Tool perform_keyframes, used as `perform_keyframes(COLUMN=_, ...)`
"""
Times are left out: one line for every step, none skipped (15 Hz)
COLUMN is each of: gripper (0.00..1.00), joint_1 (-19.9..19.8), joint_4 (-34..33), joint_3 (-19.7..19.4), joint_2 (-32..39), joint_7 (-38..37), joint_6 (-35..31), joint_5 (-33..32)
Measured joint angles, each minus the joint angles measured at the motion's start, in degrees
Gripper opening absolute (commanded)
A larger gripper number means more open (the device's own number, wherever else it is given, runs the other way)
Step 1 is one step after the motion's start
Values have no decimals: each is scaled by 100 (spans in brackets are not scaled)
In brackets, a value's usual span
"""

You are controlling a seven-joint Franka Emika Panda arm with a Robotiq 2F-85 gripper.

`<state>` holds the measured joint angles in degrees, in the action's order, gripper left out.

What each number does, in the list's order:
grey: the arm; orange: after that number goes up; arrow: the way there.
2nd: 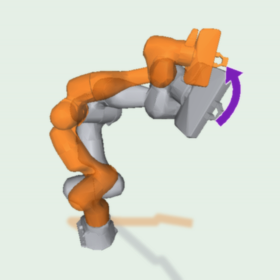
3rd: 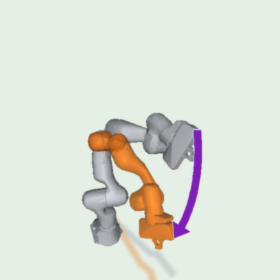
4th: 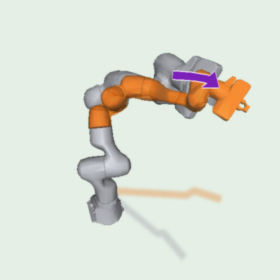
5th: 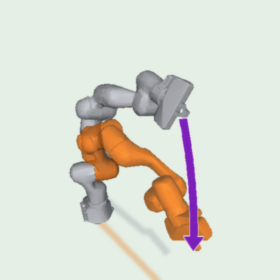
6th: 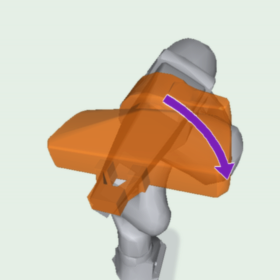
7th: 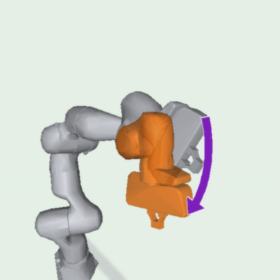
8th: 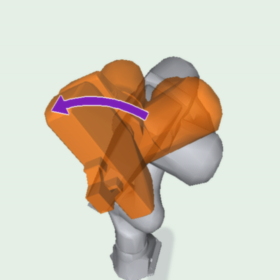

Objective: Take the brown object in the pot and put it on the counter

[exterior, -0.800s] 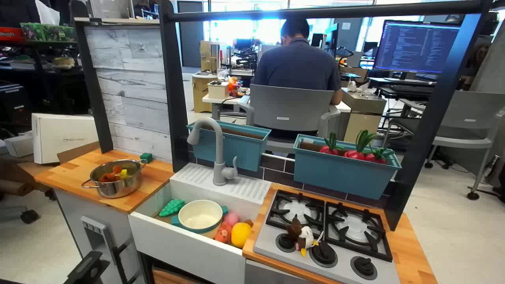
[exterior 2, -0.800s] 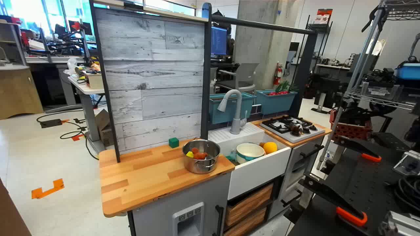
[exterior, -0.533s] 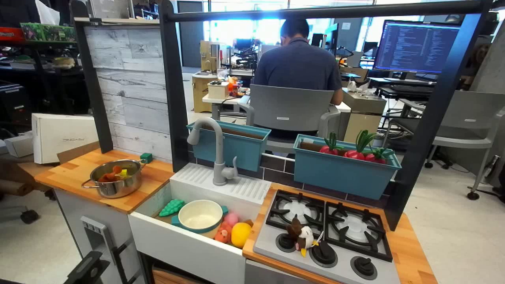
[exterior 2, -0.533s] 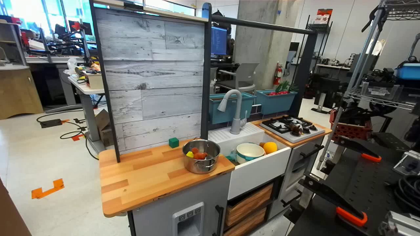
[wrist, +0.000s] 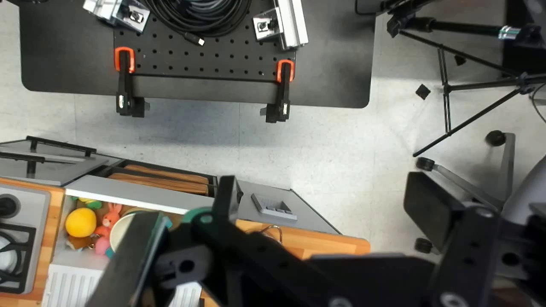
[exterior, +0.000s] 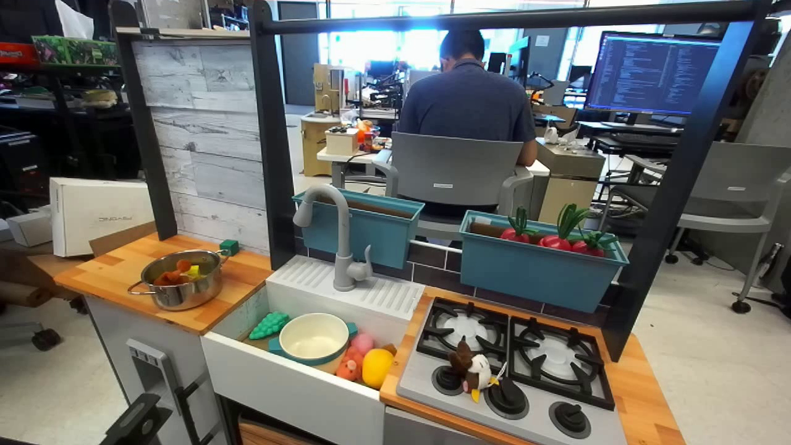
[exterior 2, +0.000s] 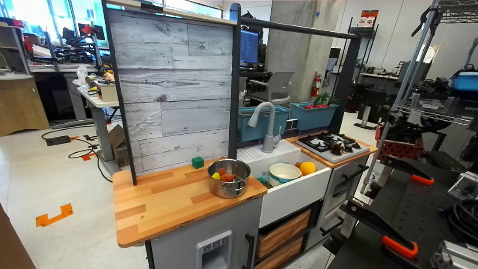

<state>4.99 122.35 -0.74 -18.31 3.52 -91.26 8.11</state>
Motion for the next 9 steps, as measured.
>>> perform_keyframes(gripper=100, joint_1=-4, joint_4=60, joint_3=0, joint_2=57, joint_7=11, joint_6=-241, joint_5=0)
perform_keyframes(gripper=100, joint_1=-8, joint_4=135, joint_3=0, joint_2=130, joint_7=33, joint_6=-536, joint_5=0)
perform_keyframes(gripper=100, joint_1=-11, joint_4=214, joint_3=0, joint_2=228, joint_7=53, joint_6=-867, joint_5=0)
perform_keyframes(gripper=100, joint_1=-15, joint_4=289, joint_3=0, joint_2=360, joint_7=73, joint_6=-1185, joint_5=0)
perform_keyframes(gripper=100, joint_1=-17, joint_4=346, joint_3=0, joint_2=534, joint_7=104, joint_6=-1488, joint_5=0)
perform_keyframes(gripper=100, joint_1=-19, joint_4=383, joint_3=0, joint_2=738, joint_7=133, joint_6=-1786, joint_5=1)
perform_keyframes(gripper=100, joint_1=-23, joint_4=394, joint_3=-1, joint_2=960, joint_7=149, joint_6=-2062, joint_5=8)
perform_keyframes(gripper=100, joint_1=-28, joint_4=385, joint_3=-1, joint_2=1209, joint_7=162, joint_6=-2296, joint_5=14)
perform_keyframes(gripper=100, joint_1=-31, joint_4=354, joint_3=-1, joint_2=1461, joint_7=173, joint_6=-2481, joint_5=20)
